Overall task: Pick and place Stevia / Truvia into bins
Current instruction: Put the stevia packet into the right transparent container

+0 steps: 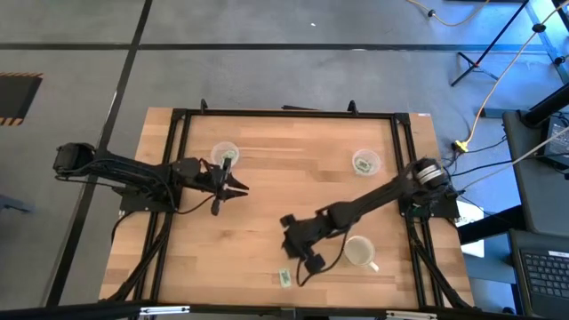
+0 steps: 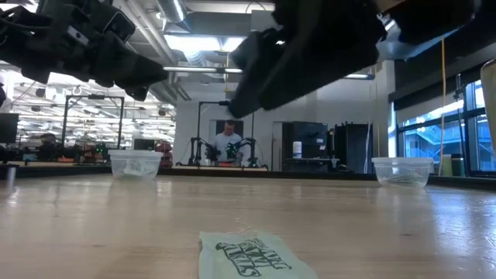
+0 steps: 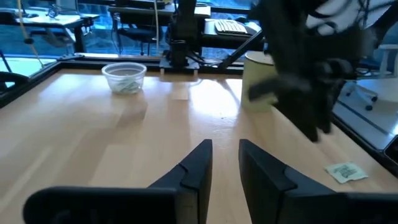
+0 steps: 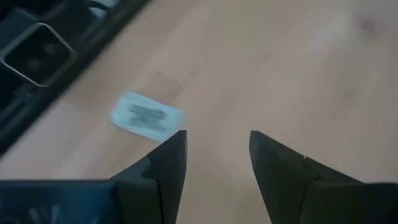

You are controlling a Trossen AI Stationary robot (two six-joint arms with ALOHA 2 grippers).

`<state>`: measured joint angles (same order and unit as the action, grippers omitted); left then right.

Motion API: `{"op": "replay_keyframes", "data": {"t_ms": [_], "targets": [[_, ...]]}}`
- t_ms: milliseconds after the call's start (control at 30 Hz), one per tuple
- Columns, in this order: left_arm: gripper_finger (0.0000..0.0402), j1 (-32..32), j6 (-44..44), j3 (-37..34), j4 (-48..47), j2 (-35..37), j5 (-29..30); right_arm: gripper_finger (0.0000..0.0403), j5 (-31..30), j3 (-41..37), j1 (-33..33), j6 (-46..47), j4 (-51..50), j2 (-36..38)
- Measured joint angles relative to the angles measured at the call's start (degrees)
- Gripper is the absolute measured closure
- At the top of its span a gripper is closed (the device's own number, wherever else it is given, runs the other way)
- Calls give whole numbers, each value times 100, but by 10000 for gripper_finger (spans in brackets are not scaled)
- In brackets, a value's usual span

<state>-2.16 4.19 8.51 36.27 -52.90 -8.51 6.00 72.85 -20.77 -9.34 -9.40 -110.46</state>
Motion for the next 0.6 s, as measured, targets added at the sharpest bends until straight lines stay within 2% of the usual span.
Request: {"op": "replay_keyframes", "data": {"t_ms": [167,367,600], "targets": [[329,40,-39,0,-23,0,9,225,277,577,-189,0,4,-697],[329,57,-45,-2,-26,0,9,225,621,999,-280,49,12,-1180],[329,57,-45,-2,-41,0,7,225,616,1048,-270,19,16,-1484]]}}
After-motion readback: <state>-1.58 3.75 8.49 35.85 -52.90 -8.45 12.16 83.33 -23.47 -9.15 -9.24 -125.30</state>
